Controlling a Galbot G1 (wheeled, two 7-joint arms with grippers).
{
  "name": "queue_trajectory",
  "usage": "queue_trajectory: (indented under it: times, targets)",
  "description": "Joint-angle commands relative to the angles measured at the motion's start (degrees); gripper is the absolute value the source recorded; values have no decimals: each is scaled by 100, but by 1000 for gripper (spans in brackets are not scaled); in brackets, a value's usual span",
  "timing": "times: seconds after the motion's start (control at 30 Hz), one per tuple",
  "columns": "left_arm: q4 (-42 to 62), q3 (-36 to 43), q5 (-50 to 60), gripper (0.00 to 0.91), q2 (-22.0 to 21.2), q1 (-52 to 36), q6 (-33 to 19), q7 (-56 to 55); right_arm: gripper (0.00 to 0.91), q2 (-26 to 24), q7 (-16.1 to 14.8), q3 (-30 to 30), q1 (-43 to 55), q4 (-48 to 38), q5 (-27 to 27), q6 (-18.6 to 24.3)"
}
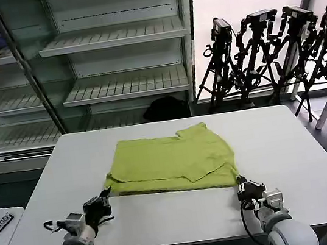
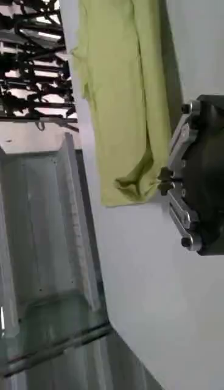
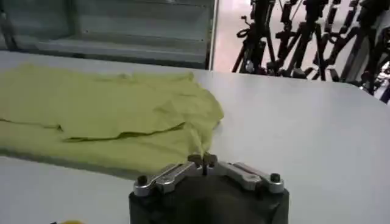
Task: Fold and organize the clothes.
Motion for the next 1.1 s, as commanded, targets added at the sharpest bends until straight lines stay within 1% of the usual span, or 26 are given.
queue_trajectory:
  times: [0.03, 0.33, 0.5, 0.53, 0.57, 0.77, 0.93, 1.0, 1.07, 1.1]
  targets:
    - [-980, -965, -174, 0, 37, 1670, -307, -89, 0, -14, 52, -283, -540, 523, 42, -23]
    - [-962, -1110, -21, 0, -38, 1985, -372, -189, 0, 10, 160, -643, -778, 624, -222, -26]
    - [-854, -1004, 133, 10, -83, 2049, -440, -230, 10, 9, 182, -800, -893, 659, -323, -25]
    - [-844, -984, 145, 625, -96, 2027, -440, -242, 383, 23, 205, -817, -879, 629, -346, -25]
    - [-832, -947, 164, 907, -114, 1993, -430, -282, 907, 50, 206, -832, -872, 603, -376, -25]
    - [-890, -950, 206, 907, -168, 1778, -434, -424, 907, 146, 305, -766, -841, 661, -382, -9]
    - [-1009, -1239, 162, 907, -263, 1419, -314, -478, 907, 250, 343, -582, -569, 790, -344, -3]
    - [-1071, -1430, 47, 907, -256, 1142, -260, -446, 907, 309, 309, -512, -270, 806, -310, -7]
    - [-1082, -1457, -90, 907, -195, 1010, -296, -442, 907, 347, 316, -515, -2, 757, -309, -10]
    - [-969, -1397, -218, 907, -103, 660, -286, -393, 907, 411, 284, -526, 339, 581, -301, -17]
